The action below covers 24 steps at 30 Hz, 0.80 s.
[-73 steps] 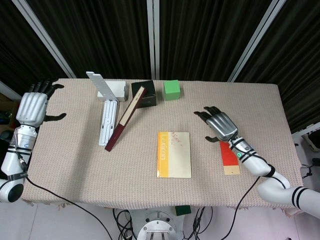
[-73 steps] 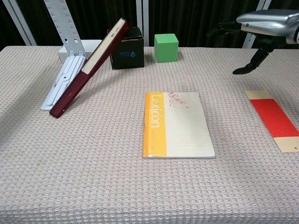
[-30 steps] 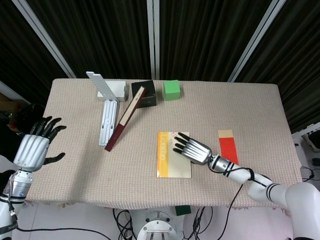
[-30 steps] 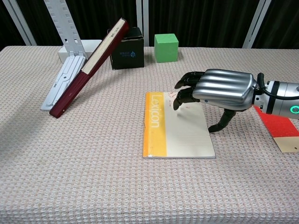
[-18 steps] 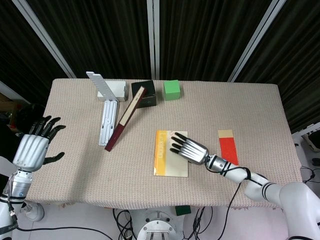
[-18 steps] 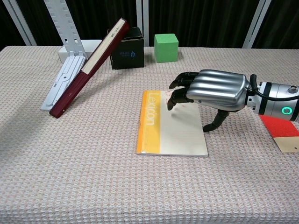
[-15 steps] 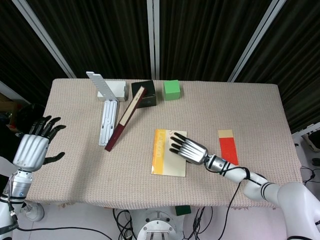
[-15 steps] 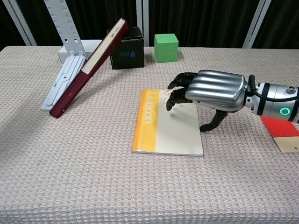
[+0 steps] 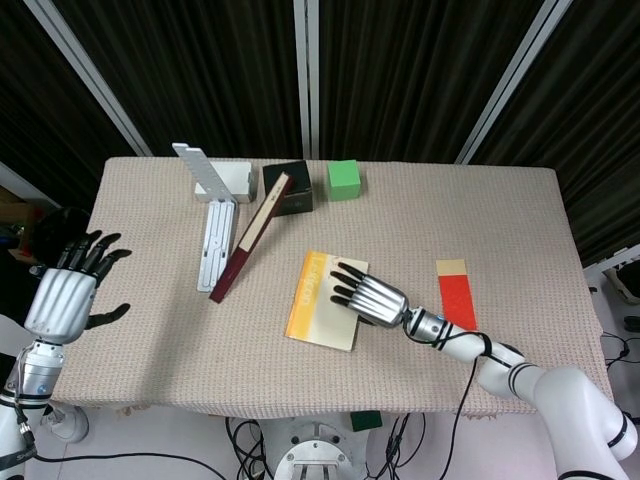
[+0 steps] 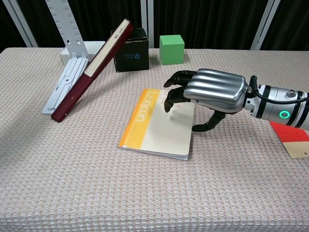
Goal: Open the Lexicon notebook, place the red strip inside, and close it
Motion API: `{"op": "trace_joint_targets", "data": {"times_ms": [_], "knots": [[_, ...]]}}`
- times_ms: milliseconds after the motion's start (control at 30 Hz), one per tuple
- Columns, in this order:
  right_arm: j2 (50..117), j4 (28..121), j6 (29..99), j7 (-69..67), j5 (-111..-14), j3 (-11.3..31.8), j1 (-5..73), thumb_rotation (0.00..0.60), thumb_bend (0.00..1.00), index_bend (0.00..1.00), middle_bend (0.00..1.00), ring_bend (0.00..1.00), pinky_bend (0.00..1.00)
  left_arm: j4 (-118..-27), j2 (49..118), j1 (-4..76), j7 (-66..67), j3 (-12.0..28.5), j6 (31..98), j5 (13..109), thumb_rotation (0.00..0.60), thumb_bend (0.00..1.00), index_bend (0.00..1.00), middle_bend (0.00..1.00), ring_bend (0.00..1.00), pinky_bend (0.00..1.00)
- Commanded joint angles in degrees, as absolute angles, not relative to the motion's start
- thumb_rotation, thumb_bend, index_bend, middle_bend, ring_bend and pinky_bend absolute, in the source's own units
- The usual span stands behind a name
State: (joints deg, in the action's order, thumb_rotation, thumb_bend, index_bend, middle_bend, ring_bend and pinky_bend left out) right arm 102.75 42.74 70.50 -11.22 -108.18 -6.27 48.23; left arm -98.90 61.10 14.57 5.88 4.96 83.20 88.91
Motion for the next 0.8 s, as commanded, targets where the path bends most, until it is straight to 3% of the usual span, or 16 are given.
{"op": "trace_joint_targets", "data": {"times_ms": [33,200,567,800], "knots": [[104.6,40.8,71.7,-11.9,-108.0,-6.2,48.1,0.6,0.21,0.36,0.33,0.13,0.11,-98.8,61.2,14.6,5.7,5.0,83.1,88.8,0.6,0.02,0.25,0.13,0.08,0.12],[110.2,32.3,77.0,-15.2,-108.2,-6.0,46.9,0.6,0.31,0.47,0.37,0.22,0.16,-98.8,61.2,14.2,5.1,5.3,84.1,89.0,0.6,0.02,0.26,0.13,0.08,0.12],[117.2,21.3,79.5,-17.1,-107.5,-6.2,47.7,0.6,0.33,0.48,0.38,0.23,0.16,-99.6,60.4,13.4,4.0,5.5,85.7,89.5,0.6,0.02,0.26,0.13,0.08,0.12],[117.9,19.0,80.2,-17.8,-107.5,-7.5,47.4,0.6,0.35,0.5,0.39,0.24,0.16,-99.8,59.9,13.0,3.8,5.2,86.0,89.9,0.6,0.02,0.26,0.13,0.08,0.12]]}}
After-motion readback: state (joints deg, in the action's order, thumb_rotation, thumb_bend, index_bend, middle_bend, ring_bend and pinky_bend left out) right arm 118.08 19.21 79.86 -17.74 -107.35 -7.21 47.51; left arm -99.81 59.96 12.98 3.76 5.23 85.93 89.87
